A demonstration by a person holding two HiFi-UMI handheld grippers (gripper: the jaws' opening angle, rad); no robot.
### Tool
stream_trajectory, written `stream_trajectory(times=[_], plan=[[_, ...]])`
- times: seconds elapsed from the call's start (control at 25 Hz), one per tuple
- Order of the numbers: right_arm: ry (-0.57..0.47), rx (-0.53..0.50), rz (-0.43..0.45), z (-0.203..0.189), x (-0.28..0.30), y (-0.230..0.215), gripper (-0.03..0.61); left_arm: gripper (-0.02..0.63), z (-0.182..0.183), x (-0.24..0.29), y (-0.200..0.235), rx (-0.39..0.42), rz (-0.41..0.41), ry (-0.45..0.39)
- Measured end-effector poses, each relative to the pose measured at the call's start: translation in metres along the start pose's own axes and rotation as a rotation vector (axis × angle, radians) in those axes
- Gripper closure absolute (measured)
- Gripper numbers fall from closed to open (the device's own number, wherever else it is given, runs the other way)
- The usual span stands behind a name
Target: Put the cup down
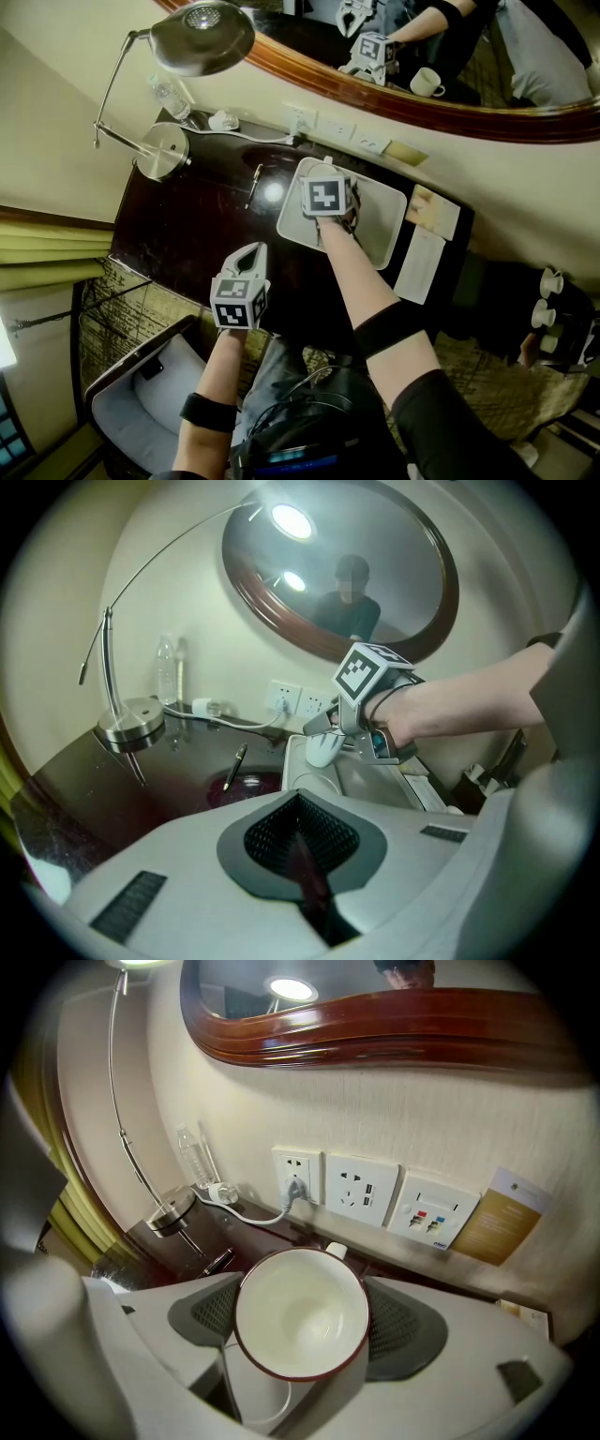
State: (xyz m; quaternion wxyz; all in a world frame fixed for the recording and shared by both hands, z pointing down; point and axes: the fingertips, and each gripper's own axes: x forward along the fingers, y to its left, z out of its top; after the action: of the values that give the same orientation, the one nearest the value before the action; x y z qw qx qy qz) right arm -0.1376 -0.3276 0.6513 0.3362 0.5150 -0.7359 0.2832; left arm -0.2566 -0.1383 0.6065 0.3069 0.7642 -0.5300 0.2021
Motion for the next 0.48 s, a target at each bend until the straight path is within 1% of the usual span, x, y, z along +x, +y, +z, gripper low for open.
stream_trajectory(times=[0.12,0.24,0.36,0.48], plan=[[-0.011,-0.036,0.034,-0.001,-0.005,0.0,0.173,0.613,-0.002,0.0,-0.001,-0.004,-0.003,0.002],[-0.039,-0.104,0.069,0.004,-0.018,0.001,0.173,0.613,-0.004,-0.002,-0.007,-0.004,-0.011,0.009],[-0.065,-0.186,0.157,0.008,-0.039,0.012,0.173,0.613,-0.001,-0.002,-0.004,0.001,0.012,-0.021],[-0.086,-0.3,0.247,0.004,-0.064,0.025,0.173,0.613,-0.005,-0.006,-0.011,-0.012,0.013,-0.007]])
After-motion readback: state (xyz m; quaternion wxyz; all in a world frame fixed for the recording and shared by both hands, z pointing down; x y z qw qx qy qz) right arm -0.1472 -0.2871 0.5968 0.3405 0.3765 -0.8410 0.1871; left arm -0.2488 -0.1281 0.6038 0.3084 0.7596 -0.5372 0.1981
